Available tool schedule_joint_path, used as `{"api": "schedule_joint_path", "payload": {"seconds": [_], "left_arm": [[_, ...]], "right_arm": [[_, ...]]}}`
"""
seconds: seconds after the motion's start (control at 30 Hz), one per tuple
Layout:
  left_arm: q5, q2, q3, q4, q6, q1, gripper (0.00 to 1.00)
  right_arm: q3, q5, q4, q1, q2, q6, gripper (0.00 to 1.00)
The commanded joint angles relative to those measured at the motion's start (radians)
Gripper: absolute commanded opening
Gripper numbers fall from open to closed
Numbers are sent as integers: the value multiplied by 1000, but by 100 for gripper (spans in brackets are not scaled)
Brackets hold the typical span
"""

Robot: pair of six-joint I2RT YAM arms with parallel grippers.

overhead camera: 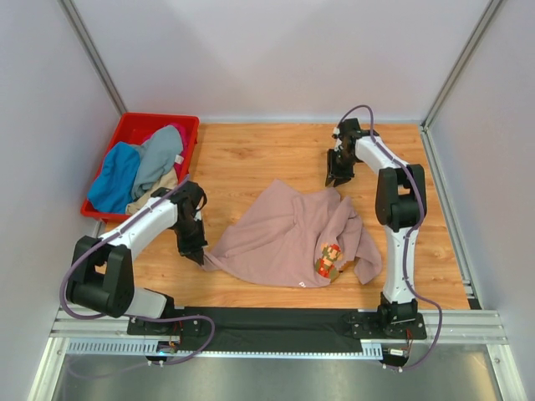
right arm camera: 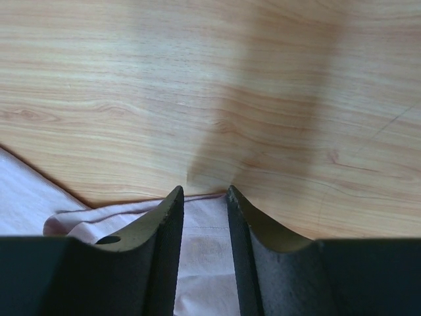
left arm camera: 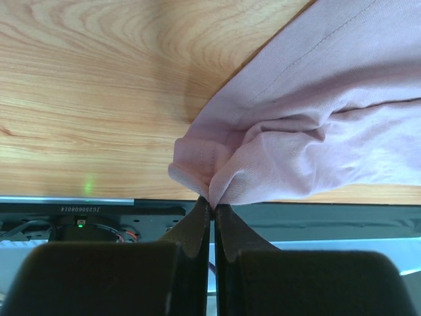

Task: Fold and stack the t-shirts
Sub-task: Flatten the tshirt out

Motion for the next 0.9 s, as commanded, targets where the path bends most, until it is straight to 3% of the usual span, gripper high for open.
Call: {"api": "schedule_joint_path", "payload": {"seconds": [0.0,0.6,0.7,0.73,0.8,0.87], "left_arm": [[-9,-28,45,-16,14,-2,0],[-12,-35,34,-11,13,-4,0],[-19,-34,43,-10,11,-2,0],[-23,-32,63,-11,8,-4,0],[-45,-32,100,-26,7,-2,0],[-97,-38,198,-81,7,-4,0]], "right_arm": [[-42,36,9,1,-16,-35,36],[-158,-56,67,-19,-59,-49,33],[-148,-117,115,-17,-59,-33,20],[-131,-119,116,-19,-62,-29,8],[-99,-79,83,-17,-100,-11,0],[-54,24,54,-19,-221,-3,0]]}}
